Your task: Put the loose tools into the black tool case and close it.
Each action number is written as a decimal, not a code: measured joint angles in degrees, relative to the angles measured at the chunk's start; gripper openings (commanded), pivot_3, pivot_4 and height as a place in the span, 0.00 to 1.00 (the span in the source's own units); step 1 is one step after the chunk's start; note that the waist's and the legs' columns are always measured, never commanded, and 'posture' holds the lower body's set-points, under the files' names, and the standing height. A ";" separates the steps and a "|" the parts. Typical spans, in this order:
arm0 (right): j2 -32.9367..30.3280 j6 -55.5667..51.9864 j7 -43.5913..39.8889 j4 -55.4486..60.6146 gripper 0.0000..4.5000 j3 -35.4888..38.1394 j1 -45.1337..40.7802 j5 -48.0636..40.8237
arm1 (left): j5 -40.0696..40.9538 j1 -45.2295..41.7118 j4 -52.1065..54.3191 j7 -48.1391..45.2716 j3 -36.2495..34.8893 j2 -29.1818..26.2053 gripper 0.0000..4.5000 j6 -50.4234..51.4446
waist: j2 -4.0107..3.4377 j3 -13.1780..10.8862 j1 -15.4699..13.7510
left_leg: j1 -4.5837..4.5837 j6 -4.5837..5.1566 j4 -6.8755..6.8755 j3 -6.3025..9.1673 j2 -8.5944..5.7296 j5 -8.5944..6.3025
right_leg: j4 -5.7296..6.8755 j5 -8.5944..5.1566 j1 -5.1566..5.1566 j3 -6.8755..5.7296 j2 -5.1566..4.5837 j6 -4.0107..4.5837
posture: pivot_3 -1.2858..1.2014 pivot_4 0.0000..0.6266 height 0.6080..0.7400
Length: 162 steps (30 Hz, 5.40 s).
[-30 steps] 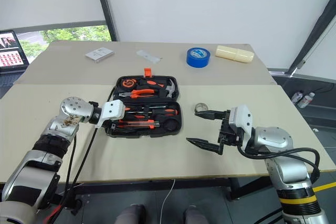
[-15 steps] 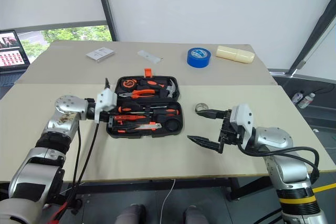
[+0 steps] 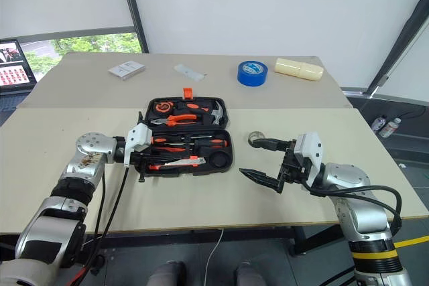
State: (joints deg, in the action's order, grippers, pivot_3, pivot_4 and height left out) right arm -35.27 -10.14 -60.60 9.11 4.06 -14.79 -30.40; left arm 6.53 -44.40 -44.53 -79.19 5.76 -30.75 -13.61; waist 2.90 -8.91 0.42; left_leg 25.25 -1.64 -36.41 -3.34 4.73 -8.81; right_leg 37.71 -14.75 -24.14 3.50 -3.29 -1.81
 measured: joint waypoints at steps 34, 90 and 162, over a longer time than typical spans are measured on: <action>-2.06 1.69 3.38 4.18 1.00 11.45 17.45 -0.15 | 13.37 10.85 13.10 0.54 -10.66 -2.80 0.61 12.19 | -0.44 0.33 0.34 | -0.53 0.08 0.40 -0.04 -0.04 -0.05 | -0.23 -0.20 0.46 0.14 -0.01 -0.08 | 0.52 0.24 1.00; 11.31 -24.78 -13.90 -27.22 0.01 -27.64 -39.52 26.48 | 24.56 35.03 41.36 7.25 -18.19 -5.17 1.00 18.09 | -0.68 0.12 0.22 | -0.03 0.25 0.26 -0.13 0.01 -0.31 | 0.00 -0.10 -0.32 0.28 0.11 0.17 | 0.52 0.24 1.00; 12.75 3.62 -4.54 -36.96 0.00 -10.38 -23.62 25.79 | 8.78 19.94 24.05 17.82 -12.06 -7.72 0.13 37.36 | -0.64 0.08 0.81 | -0.08 0.09 0.25 -0.08 -0.08 -0.38 | 0.06 -0.15 -0.23 0.31 0.09 0.03 | 0.52 0.24 1.00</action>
State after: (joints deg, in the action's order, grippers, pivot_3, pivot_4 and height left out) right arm -22.52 -6.52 -65.14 -27.86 -6.32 -38.41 -4.61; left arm 15.31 -24.46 -20.48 -61.38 -6.30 -38.47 23.74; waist 2.26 -8.83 1.23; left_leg 25.17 -1.55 -36.15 -3.41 4.66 -9.19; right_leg 37.78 -14.90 -24.37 3.81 -3.20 -1.79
